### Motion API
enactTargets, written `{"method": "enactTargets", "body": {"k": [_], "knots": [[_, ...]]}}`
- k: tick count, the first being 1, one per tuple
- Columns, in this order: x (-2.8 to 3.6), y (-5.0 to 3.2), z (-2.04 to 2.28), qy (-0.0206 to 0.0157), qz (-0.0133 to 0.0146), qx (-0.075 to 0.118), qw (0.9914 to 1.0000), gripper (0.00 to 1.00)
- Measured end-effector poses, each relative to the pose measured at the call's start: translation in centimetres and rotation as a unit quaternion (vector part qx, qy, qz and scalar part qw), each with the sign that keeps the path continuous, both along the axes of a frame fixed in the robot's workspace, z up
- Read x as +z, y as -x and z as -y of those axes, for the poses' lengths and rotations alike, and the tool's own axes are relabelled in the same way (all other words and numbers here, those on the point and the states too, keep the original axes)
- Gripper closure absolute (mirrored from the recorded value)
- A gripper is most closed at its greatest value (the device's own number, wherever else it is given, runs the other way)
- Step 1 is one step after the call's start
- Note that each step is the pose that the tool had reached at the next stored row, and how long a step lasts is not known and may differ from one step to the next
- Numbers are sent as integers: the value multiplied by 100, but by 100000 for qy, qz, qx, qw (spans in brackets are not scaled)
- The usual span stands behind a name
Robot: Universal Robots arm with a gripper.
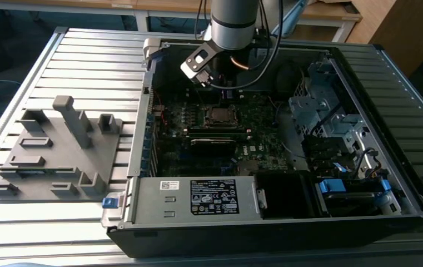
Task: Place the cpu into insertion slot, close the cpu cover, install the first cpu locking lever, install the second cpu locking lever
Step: 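Close the cpu cover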
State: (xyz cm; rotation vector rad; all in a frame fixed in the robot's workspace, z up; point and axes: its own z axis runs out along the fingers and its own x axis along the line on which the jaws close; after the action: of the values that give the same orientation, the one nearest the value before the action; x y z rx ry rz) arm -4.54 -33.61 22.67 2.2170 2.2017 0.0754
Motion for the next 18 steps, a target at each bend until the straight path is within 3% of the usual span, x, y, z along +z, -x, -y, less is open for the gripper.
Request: {"method": "enactTargets", "body": {"k": [8,13,18], "knots": [[0,0,0,-3,1,2150,99977,89],[0,0,0,-5,0,2304,99973,89],[0,0,0,-2,-3,4368,99905,89]]}}
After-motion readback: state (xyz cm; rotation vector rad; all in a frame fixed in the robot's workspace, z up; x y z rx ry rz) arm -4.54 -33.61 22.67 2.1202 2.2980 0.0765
